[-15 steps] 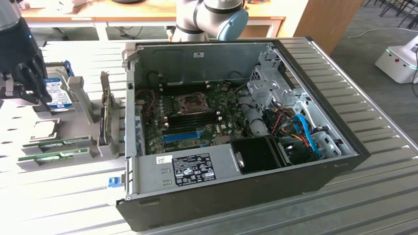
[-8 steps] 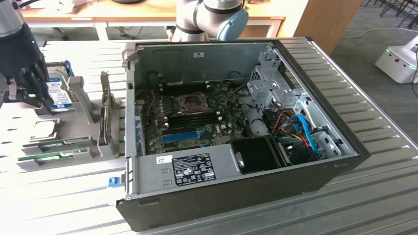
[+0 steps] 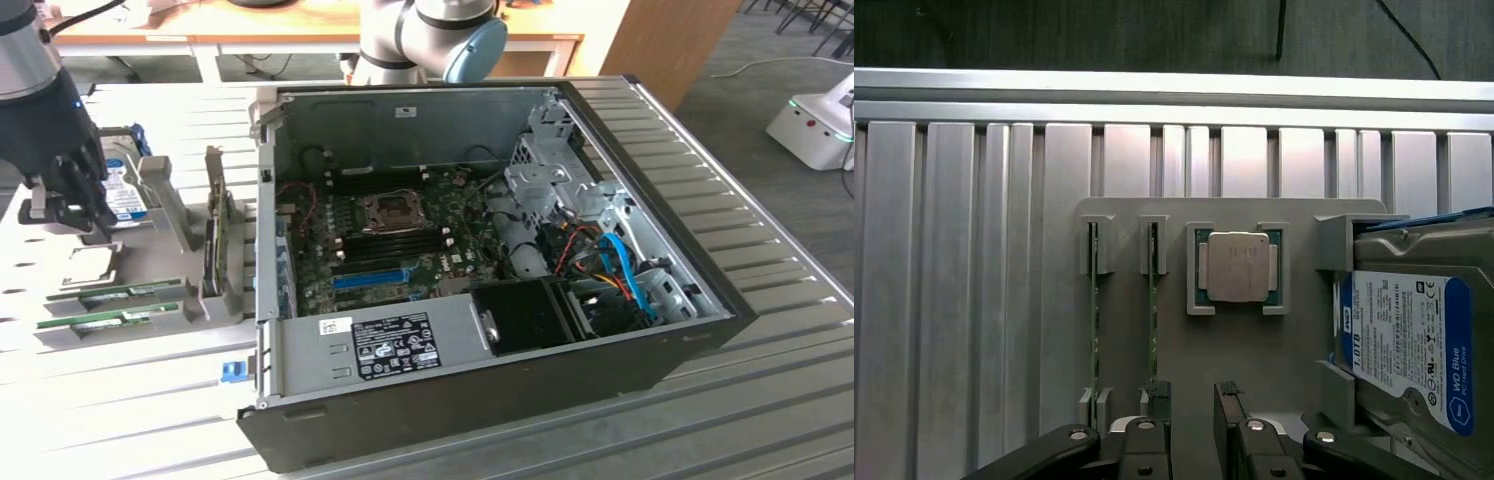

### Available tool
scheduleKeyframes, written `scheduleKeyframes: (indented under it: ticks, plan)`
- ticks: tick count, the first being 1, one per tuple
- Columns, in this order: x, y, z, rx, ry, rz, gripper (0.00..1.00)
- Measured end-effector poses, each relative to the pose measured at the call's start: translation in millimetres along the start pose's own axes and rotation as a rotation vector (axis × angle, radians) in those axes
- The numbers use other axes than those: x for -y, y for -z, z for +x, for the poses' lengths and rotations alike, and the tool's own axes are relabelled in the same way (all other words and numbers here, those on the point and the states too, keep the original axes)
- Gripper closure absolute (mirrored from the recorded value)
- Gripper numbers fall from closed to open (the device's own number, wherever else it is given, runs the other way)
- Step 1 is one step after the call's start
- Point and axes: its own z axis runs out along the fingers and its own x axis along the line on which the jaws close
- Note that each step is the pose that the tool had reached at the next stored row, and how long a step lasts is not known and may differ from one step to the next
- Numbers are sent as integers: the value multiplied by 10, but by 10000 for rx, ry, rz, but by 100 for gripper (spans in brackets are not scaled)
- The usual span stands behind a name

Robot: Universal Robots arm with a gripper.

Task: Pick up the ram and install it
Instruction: 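Pick up the ram and move it above insertion slot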

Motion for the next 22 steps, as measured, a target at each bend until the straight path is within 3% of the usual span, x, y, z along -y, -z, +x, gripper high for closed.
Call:
scheduleKeyframes:
  ticks: [22]
  plan:
    - [8,-209,4,0,0,0,69]
